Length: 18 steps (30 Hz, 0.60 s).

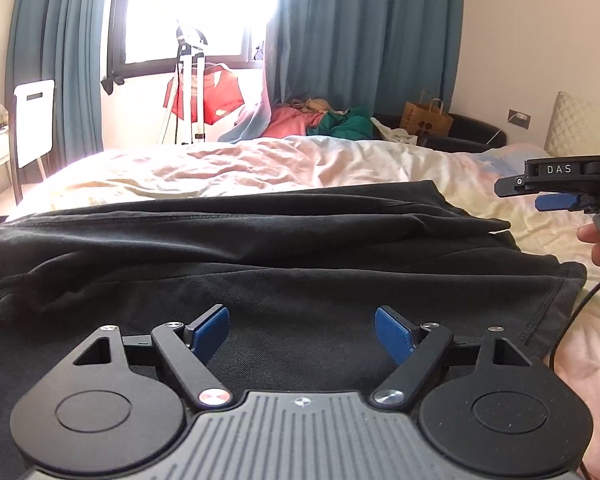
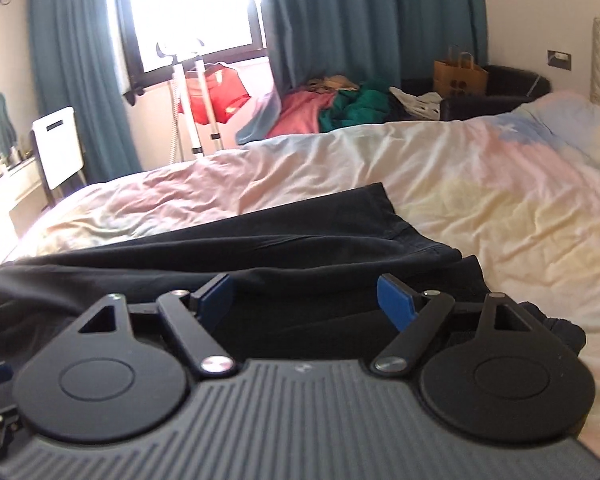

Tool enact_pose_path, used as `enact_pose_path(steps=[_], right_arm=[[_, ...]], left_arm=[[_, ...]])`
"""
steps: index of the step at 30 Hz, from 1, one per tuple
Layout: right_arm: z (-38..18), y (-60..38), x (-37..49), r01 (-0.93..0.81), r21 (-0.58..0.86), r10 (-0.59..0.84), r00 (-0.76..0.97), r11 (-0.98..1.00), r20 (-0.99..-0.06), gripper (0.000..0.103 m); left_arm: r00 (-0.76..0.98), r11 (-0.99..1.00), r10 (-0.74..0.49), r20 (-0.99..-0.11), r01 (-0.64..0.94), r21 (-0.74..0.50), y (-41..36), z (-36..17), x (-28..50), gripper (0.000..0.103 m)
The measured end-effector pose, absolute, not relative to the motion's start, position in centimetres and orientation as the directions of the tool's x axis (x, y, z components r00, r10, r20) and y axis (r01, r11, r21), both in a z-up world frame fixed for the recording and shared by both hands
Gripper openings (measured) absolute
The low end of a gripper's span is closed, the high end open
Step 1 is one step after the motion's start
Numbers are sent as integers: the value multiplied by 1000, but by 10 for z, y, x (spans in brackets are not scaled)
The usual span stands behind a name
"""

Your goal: Fold clothes

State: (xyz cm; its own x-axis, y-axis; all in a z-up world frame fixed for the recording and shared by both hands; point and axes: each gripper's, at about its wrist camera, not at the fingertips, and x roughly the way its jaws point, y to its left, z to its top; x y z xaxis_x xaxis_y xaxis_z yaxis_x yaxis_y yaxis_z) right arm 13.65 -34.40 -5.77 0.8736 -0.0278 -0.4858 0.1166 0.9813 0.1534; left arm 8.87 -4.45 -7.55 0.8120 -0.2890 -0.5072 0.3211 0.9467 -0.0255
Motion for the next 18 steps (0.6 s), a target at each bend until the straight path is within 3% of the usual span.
enact_pose_path(steps=[11,18], right_arm=[[-46,-304,48,40,160,38,888,986,-458,81],[-50,-305,55,56,177,36,878,983,-478,81]], left_arm=[[829,961,-240,-504,278,-1,-26,-55,31,85],[758,990,-126,-640,55,-129,52,-44,41,85]])
